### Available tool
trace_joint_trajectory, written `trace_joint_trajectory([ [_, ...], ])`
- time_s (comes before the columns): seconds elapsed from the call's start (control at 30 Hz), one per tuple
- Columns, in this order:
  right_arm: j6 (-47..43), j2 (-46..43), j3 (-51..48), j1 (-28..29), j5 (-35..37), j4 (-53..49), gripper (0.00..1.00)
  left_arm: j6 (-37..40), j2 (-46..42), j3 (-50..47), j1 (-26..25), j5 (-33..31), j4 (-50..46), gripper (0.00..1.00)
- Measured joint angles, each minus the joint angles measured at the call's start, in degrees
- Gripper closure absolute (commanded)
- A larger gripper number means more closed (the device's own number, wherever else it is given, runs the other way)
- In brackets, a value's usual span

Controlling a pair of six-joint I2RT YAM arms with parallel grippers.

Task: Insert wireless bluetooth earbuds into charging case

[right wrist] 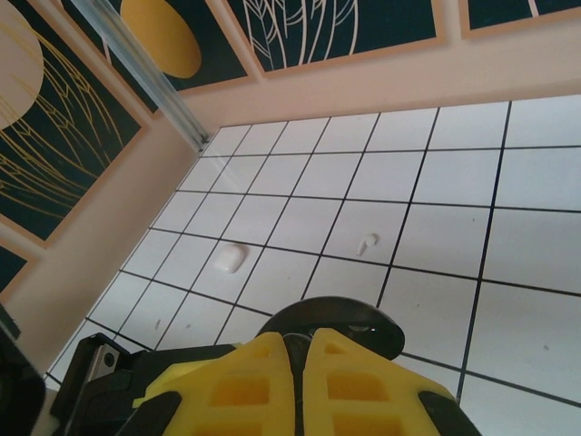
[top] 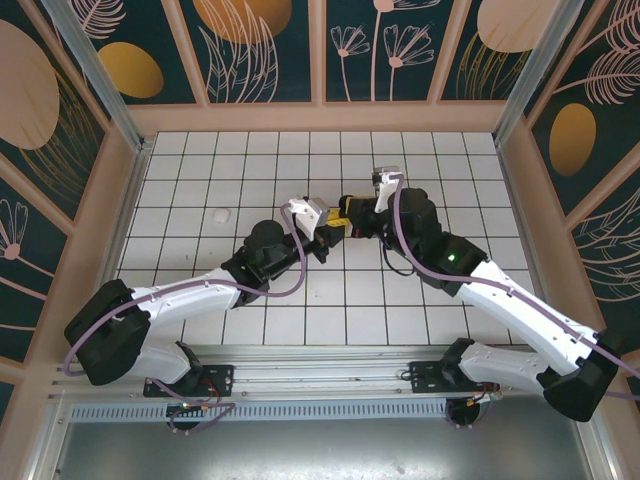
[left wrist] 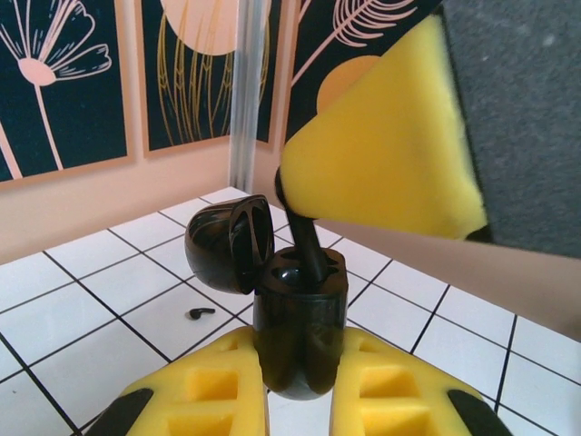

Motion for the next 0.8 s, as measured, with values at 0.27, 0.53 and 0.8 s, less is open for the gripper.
trace_joint_trajectory([
  [0.27,0.6,0.0,-0.2,0.0,0.0,0.2,0.92,0.0,0.0,0.0,0.0,0.1,-0.2,1.00],
  [0.53,0.7,-0.2,-0.2,0.0,0.2,-0.1,0.92,0.0,0.0,0.0,0.0,0.1,-0.2,1.00],
  [0.8,0.9,-0.8,-0.2,0.0,0.2,-1.0,0.92,0.0,0.0,0.0,-0.3,0.1,-0.2,1.00],
])
